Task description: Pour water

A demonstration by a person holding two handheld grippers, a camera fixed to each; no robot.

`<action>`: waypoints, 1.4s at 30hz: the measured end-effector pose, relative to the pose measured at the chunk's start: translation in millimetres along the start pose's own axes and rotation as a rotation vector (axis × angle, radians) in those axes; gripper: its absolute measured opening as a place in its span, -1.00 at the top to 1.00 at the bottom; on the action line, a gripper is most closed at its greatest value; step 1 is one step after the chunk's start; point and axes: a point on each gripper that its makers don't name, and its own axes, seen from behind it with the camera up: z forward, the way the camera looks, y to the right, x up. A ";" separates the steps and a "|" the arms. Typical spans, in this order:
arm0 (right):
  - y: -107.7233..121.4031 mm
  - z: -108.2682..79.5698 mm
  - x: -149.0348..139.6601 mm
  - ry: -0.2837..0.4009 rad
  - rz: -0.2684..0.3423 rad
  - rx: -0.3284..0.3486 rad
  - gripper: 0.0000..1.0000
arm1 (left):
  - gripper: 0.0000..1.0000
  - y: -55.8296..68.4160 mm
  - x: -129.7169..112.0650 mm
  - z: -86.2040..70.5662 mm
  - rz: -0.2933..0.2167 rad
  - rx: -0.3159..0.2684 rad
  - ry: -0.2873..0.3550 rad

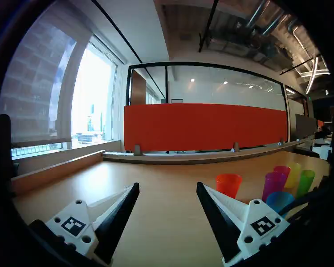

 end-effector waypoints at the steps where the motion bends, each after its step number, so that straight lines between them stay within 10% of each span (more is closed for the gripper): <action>1: 0.1 0.1 -1.1 -0.001 0.001 0.000 -1.00 | -0.91 -0.1 -0.1 0.0 0.000 0.000 0.000; 42: -1.8 -8.9 -7.1 0.012 0.015 0.019 -1.00 | -0.90 -0.2 -0.4 0.2 0.000 0.000 0.000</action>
